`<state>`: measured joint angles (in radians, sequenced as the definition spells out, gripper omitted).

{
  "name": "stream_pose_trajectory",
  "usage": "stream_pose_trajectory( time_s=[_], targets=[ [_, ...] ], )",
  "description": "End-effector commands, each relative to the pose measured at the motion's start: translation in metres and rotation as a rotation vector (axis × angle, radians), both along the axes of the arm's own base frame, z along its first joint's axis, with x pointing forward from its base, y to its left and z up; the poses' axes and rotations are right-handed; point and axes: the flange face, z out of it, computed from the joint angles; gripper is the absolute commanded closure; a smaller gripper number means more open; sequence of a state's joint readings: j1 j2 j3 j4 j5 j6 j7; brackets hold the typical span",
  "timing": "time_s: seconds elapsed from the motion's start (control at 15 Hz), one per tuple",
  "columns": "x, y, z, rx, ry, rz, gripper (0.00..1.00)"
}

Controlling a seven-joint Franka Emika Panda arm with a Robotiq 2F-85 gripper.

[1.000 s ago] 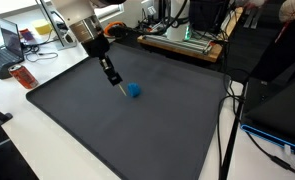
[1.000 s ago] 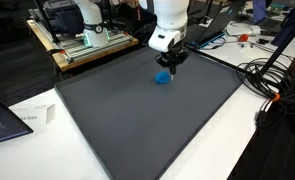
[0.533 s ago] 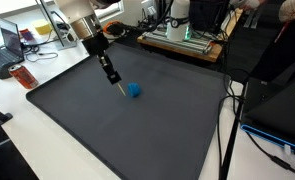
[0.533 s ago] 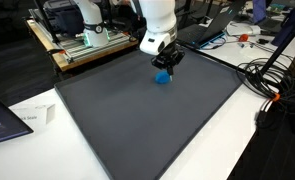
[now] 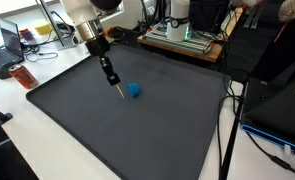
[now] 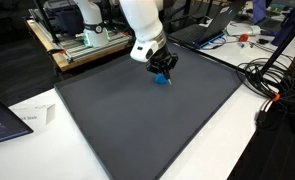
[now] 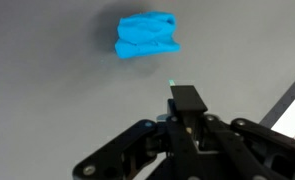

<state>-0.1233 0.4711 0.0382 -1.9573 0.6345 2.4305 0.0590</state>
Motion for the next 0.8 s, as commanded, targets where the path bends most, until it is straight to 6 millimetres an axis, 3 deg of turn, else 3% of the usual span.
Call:
stream_pose_trajectory(
  time_s=[0.0, 0.73],
  targets=[
    [-0.020, -0.004, 0.003, 0.011, -0.072, -0.025, 0.97],
    [-0.060, -0.004, 0.002, 0.005, -0.252, -0.104, 0.97]
  ],
)
